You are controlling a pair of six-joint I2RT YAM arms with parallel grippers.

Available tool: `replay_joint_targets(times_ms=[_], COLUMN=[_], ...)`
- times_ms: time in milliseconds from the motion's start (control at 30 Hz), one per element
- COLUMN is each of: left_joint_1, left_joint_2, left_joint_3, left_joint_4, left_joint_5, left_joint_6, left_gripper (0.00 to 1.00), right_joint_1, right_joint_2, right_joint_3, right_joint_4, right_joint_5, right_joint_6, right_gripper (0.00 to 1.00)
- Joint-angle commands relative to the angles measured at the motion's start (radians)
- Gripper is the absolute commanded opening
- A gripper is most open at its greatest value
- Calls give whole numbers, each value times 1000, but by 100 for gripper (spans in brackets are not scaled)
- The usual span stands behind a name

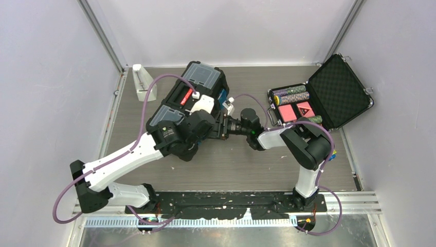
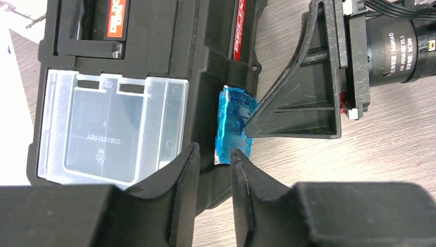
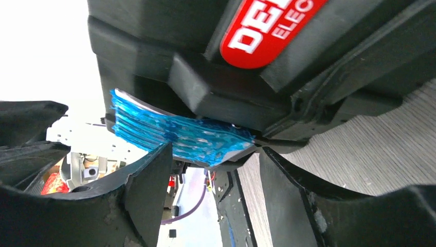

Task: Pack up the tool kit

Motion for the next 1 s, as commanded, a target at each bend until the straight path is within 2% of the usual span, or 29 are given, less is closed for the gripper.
replay_joint_targets(times_ms=[0,133,367,633,733,967], left_joint_1=[6,29,57,63,64,63], left_joint_2=[46,94,141,179,198,231], left_joint_3=[33,22,8,-5,-4,-12], left_joint_4=[7,21,45,32,18,-46], left_joint_5=[-5,-10,-22,-29,-28,-55], left_joint_6=[2,11,33,31,24,-5], left_gripper=[27,22,21,20,12,0], right_joint_1=[7,7,6,8,9,12], right_joint_2=[-36,-35,-31,18,37,47], right_joint_3=[14,0,-15,-55,-53,-51], right_joint_4=[-37,-25,14,246,293,309], right_joint_5=[26,25,13,-18,-23,-12], right_joint_6=[-45,-43,-25,62,99,98], right_gripper=[67,66,66,66,65,62])
